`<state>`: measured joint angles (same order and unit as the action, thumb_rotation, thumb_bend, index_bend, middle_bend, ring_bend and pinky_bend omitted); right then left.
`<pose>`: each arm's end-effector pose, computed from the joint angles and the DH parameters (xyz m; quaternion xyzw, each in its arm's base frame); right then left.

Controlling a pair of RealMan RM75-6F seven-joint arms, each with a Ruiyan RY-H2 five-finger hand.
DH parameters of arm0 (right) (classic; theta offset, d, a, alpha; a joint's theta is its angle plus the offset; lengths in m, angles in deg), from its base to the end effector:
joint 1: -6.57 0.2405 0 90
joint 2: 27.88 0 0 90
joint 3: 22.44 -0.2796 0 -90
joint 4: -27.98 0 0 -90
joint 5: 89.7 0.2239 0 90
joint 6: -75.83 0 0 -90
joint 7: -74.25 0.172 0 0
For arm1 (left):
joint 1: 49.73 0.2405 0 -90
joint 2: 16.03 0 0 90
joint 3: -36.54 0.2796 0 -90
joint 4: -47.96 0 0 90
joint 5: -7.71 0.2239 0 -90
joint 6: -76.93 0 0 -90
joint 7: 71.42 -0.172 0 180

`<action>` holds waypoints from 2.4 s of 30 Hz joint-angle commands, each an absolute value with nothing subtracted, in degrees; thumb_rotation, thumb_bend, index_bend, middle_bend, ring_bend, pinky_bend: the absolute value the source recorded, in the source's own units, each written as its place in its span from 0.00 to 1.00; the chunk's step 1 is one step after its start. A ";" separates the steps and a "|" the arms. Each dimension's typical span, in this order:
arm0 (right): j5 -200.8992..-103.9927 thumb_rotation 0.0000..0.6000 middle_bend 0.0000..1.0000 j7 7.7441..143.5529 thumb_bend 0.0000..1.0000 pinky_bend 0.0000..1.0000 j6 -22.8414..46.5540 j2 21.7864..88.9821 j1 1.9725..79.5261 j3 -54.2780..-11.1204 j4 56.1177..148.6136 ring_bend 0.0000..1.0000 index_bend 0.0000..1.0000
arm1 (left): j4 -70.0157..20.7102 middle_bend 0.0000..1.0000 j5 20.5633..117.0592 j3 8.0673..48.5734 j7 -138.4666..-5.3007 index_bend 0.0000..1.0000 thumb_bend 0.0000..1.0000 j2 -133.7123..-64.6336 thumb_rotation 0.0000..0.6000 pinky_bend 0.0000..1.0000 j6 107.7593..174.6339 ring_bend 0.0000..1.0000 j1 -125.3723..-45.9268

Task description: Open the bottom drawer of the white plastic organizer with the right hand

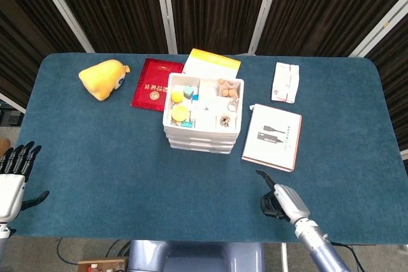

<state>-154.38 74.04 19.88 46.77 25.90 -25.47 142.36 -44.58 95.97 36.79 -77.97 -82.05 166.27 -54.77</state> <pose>-0.2139 -0.2291 -0.0043 0.5711 -0.6772 0.3625 0.2896 -0.3269 0.2004 0.1451 -0.6167 -0.3485 -0.3797 0.5950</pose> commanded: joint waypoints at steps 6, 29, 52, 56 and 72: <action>-131.29 1.00 0.83 69.78 0.68 0.89 21.27 60.29 33.93 -32.22 141.50 0.84 0.02 | -44.06 0.00 96.70 36.45 -77.30 0.02 0.05 -81.71 1.00 0.04 166.52 0.00 -54.63; -117.05 1.00 0.83 73.70 0.71 0.89 20.25 78.10 42.77 -43.27 128.64 0.84 0.09 | -44.73 0.00 95.10 35.23 -72.55 0.02 0.05 -80.54 1.00 0.04 164.59 0.00 -54.81; -112.56 1.00 0.83 84.64 0.72 0.89 24.13 86.44 43.90 -51.16 118.14 0.84 0.09 | -44.00 0.00 95.47 34.58 -71.43 0.02 0.05 -80.43 1.00 0.03 164.36 0.00 -55.03; -112.08 1.00 0.83 86.59 0.72 0.89 26.08 86.81 43.43 -51.98 117.81 0.84 0.09 | -44.10 0.00 95.42 34.58 -71.25 0.02 0.05 -80.34 1.00 0.03 164.10 0.00 -55.07; -113.92 1.00 0.83 93.53 0.74 0.89 30.72 88.83 42.55 -54.91 114.99 0.84 0.11 | -44.52 0.00 95.10 34.45 -70.30 0.02 0.05 -79.93 1.00 0.03 163.54 0.00 -55.12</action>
